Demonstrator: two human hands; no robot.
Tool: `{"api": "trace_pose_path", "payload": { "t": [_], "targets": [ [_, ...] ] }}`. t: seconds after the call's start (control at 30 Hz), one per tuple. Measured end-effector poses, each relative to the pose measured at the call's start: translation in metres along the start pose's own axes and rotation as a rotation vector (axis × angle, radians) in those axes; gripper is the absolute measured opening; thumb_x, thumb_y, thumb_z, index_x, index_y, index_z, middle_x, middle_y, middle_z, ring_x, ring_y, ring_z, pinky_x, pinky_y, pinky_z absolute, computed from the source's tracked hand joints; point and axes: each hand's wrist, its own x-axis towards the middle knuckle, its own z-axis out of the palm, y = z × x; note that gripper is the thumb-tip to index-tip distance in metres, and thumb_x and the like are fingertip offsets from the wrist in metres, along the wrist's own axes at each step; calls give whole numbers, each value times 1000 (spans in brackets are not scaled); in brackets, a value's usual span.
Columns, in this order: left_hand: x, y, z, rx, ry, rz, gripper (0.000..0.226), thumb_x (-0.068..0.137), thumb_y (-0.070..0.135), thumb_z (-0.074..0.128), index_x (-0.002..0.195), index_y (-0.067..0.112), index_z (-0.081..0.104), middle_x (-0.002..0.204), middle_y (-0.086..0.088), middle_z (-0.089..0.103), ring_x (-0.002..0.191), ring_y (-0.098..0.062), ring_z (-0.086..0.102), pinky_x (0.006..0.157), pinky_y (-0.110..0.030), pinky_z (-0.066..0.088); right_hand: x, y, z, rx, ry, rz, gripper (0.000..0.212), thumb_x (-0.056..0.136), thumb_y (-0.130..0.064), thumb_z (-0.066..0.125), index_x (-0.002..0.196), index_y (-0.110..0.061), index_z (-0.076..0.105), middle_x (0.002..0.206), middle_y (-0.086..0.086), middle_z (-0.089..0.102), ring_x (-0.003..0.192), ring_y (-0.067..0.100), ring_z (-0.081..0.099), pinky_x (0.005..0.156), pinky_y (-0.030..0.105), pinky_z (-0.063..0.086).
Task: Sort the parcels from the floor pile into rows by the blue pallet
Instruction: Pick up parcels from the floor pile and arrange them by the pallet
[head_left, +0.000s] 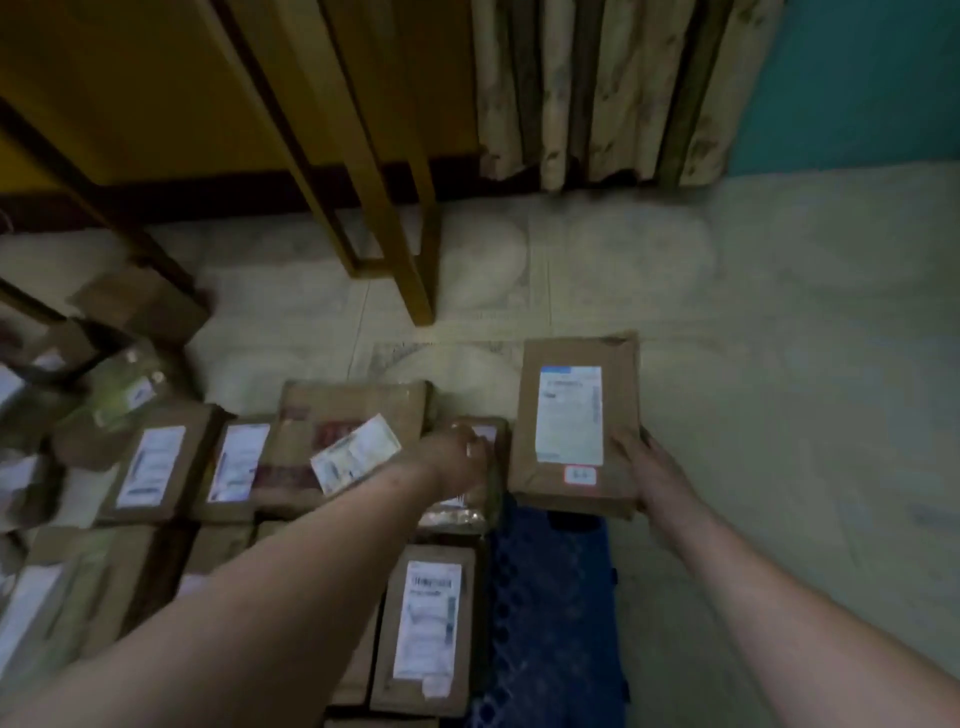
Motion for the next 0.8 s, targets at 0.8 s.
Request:
{"api": "trace_pose_path", "payload": {
  "t": [0.8],
  "targets": [
    [-33, 10, -99, 294, 66, 18, 76, 96, 36, 53, 156, 24, 9, 158, -9, 22, 138, -35, 37, 111, -46, 37, -16, -130, 39, -658, 84, 82, 66, 105, -41, 31, 157, -7, 7, 159, 19, 24, 143, 37, 29, 112, 35, 28]
  ]
}}
